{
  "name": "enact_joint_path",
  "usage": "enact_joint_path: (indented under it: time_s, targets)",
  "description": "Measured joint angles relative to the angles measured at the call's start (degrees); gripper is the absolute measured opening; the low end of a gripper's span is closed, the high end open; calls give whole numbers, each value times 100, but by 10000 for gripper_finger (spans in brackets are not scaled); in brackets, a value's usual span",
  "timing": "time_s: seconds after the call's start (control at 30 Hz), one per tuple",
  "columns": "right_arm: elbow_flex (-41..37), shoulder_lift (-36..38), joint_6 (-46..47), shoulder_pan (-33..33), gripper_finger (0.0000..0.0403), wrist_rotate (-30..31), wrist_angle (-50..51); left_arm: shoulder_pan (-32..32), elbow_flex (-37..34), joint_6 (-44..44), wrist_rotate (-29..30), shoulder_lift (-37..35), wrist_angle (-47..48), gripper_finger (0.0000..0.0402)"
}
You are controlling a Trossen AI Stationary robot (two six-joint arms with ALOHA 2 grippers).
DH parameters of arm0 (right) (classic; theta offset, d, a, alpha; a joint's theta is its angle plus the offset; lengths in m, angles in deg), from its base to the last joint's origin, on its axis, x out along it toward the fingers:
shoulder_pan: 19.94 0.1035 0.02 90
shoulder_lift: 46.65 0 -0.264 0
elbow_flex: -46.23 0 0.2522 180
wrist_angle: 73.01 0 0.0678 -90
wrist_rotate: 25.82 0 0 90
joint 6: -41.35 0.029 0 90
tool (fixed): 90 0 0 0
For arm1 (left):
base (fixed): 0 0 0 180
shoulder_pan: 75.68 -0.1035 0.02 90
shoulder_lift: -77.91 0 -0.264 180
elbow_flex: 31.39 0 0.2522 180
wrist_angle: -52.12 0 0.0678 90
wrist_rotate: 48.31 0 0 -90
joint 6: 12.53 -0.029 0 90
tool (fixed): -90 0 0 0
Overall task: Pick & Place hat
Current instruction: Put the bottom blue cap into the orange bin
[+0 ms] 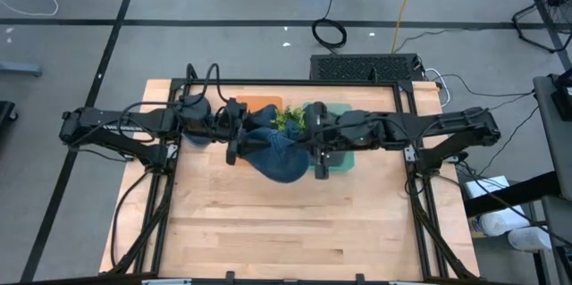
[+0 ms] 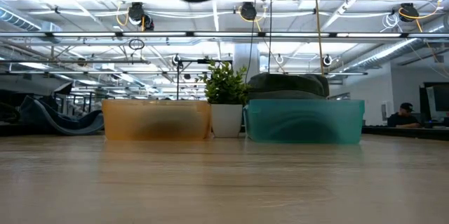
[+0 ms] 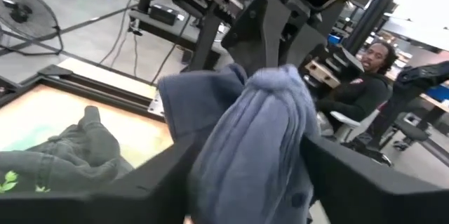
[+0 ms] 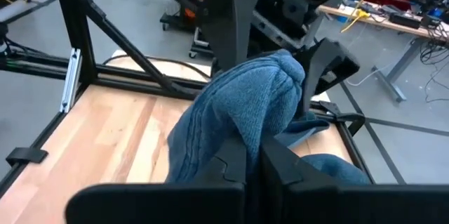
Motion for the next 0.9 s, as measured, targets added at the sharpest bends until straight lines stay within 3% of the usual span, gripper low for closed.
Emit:
enact_joint_path:
  time_s: [0.47,0.6,0.77,0.9]
  targets:
    - [0,5,-15,-1,0,0,-1,-11,0,-66,-240,0,-11,19]
    - [0,5,-237,6,4,2,-1,-74,0,4,-369,0,-93,10]
    - [0,18,-280,10,31,12,18,-370,0,468,-1152,-31,-93,5]
    - [0,140,-281,55,59,23,216,-650,134,643,-1424,-53,173,4]
